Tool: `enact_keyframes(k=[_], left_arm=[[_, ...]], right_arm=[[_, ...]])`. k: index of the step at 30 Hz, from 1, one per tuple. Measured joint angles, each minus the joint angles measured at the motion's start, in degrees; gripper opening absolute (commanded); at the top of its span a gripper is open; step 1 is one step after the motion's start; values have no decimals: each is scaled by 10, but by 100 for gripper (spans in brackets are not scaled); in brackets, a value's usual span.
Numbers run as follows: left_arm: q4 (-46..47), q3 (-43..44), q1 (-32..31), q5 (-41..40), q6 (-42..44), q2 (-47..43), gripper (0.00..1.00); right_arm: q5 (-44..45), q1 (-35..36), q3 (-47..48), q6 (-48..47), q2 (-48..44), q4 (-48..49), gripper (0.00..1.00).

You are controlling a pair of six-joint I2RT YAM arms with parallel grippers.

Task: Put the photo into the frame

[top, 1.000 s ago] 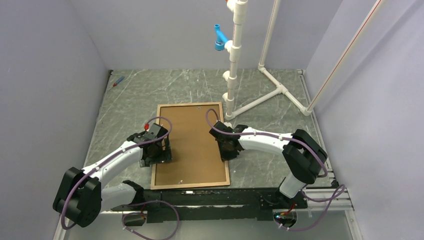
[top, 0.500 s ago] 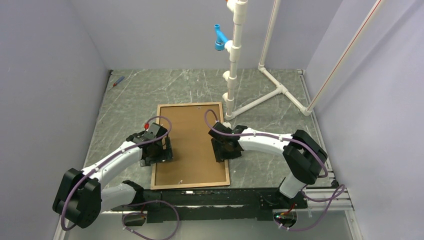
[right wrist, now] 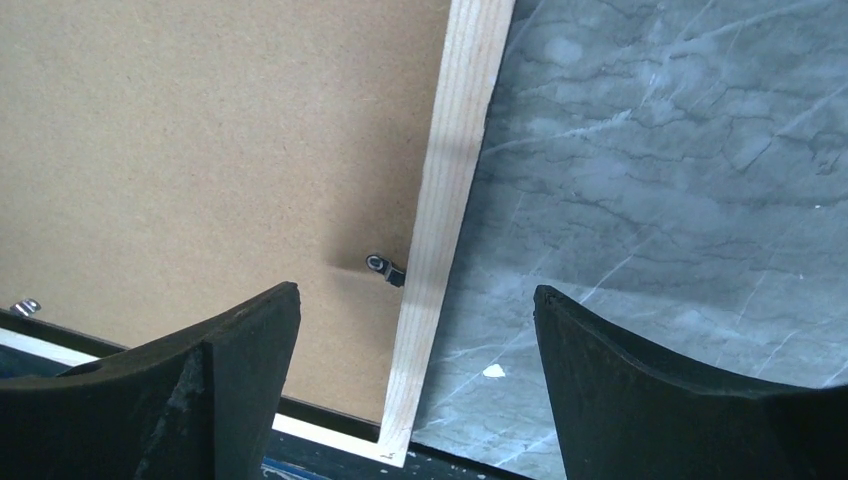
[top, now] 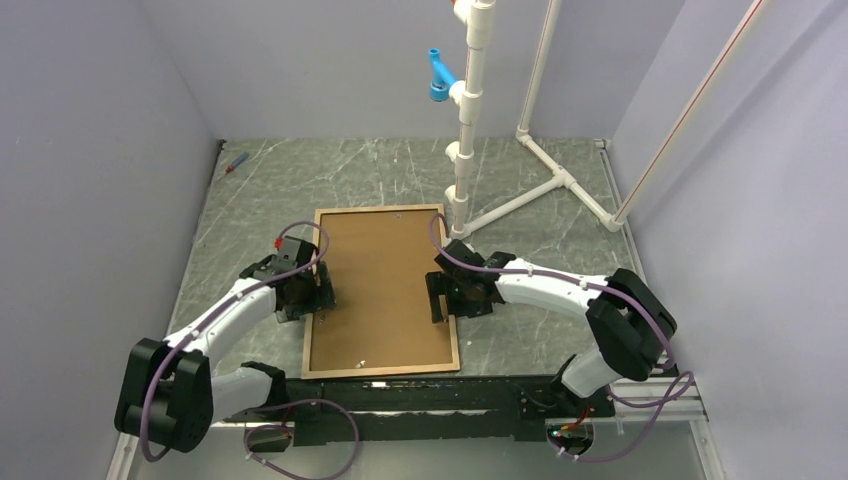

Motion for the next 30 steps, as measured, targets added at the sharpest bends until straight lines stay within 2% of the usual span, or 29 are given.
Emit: enact_keyframes(k=[6,15,18,23,27,30], left_arm=[[3,0,-4,-5,13,23,79],[-11,0,-37,-18,1,31,58],[-12,0,-40,-22,-2,33,39],[-28,9,-38,-40,0,42,16],[-35,13,-38,-50,4,46,2],[-34,14,-39,-49,7,46,0]], right_arm=[[-24,-13,-13,0,0,11,88],[-36,-19,-14,0,0,19,88],[-38,-21,-14,0,0,20,88],[-40,-22,-14,0,0,24,88],[-41,-24,-14,0,0,26,88],[-41,-26,-14,0,0,26,88]])
